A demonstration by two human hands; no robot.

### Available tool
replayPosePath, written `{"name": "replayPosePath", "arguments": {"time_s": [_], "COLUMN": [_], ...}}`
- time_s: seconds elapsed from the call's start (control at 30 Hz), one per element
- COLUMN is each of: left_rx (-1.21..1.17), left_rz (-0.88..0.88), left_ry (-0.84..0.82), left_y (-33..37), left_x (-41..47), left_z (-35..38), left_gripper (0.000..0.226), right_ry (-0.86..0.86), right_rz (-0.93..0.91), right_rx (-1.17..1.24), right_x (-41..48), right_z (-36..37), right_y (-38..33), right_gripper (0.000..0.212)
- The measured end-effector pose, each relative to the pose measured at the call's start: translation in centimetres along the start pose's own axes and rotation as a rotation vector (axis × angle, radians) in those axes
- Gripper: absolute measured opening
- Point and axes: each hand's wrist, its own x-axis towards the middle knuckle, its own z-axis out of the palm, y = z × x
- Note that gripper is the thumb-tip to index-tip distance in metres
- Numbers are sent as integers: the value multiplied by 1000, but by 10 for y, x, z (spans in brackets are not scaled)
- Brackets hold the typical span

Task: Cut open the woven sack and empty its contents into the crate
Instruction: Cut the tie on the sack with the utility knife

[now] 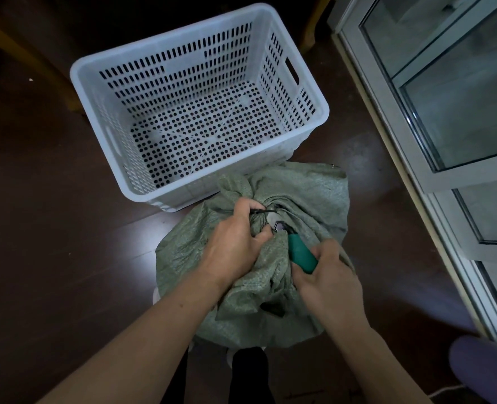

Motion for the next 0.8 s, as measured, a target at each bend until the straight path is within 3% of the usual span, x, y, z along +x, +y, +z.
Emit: {"name": "replayPosePath", "arguments": {"time_s": [0.1, 0.3, 0.47, 0.7, 0.8], "left_rx": [15, 54, 14, 127, 110], "left_rz": [34, 79, 53, 104, -68], "left_ry": [-32, -59, 8, -9, 3], "left_y": [-3, -2, 7, 4, -23], "left_x": [-3, -10, -14, -2, 1], "left_z": [-1, -1, 12, 2, -11], "left_gripper": [33, 36, 32, 29, 31], "right_ry": [-73, -407, -62, -32, 170], "right_rz": [15, 20, -92, -89, -79], "right_rx": [17, 286, 154, 112, 290], "right_x": [5, 12, 7, -8, -8], "right_z": [-6, -18, -7, -1, -30], "right_y": [-1, 0, -7, -13, -22], "right_gripper": [32, 26, 32, 26, 28]}}
